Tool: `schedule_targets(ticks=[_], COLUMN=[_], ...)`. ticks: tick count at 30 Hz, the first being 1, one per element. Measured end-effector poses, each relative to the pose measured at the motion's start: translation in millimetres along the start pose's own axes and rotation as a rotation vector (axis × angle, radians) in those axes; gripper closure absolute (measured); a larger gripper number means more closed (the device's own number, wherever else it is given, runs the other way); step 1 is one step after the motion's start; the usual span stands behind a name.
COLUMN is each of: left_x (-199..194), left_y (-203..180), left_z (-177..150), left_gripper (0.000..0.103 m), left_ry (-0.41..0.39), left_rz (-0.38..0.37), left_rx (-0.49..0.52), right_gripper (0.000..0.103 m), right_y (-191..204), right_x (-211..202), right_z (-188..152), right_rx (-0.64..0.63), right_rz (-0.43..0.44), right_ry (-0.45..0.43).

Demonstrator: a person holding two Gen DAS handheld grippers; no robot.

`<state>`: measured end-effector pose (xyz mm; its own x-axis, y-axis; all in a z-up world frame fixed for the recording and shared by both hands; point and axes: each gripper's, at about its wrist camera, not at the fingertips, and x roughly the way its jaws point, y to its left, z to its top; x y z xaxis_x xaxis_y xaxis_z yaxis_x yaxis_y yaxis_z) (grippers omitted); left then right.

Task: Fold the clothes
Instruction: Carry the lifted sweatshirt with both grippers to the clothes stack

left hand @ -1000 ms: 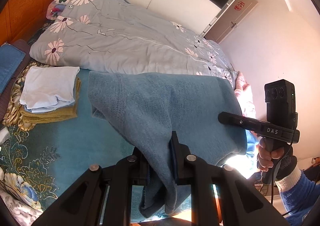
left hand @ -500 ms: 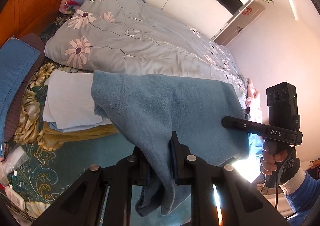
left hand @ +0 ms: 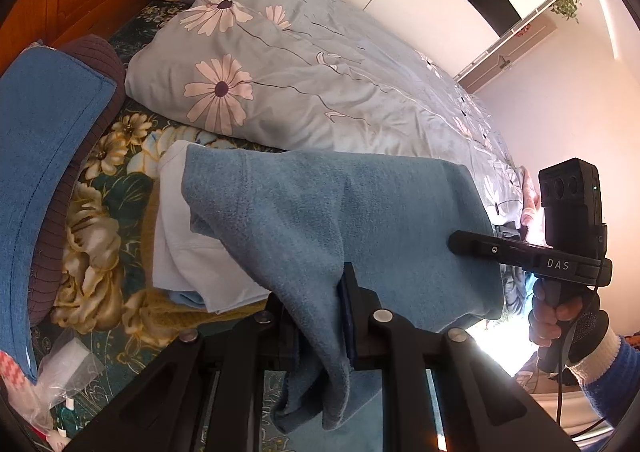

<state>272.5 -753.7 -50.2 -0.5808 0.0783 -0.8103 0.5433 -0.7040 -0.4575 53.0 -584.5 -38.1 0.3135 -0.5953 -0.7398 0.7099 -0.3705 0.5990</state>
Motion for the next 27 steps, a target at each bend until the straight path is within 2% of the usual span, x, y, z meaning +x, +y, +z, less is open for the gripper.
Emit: schedule_targets(ticks=[10,16,27], left_x=[48,74,106], left_y=[48,67,93], left_z=[31,44,27], left_gripper=[0.086,0.086,0.082], left_ry=[0.021,0.034,0.080], left_rz=[0.024,0.055,0.040], left_rx=[0.030,0.061,0.009], right_gripper=[0.085,0.085,0.085], right_y=[-24,-40,-68], right_x=[66,90,125], right_z=[36,41,42], right_rx=[0.028,0.053,0.104], right_rz=[-0.009,-0.006,0.005], right_ry=[0.023,0.027,0.034])
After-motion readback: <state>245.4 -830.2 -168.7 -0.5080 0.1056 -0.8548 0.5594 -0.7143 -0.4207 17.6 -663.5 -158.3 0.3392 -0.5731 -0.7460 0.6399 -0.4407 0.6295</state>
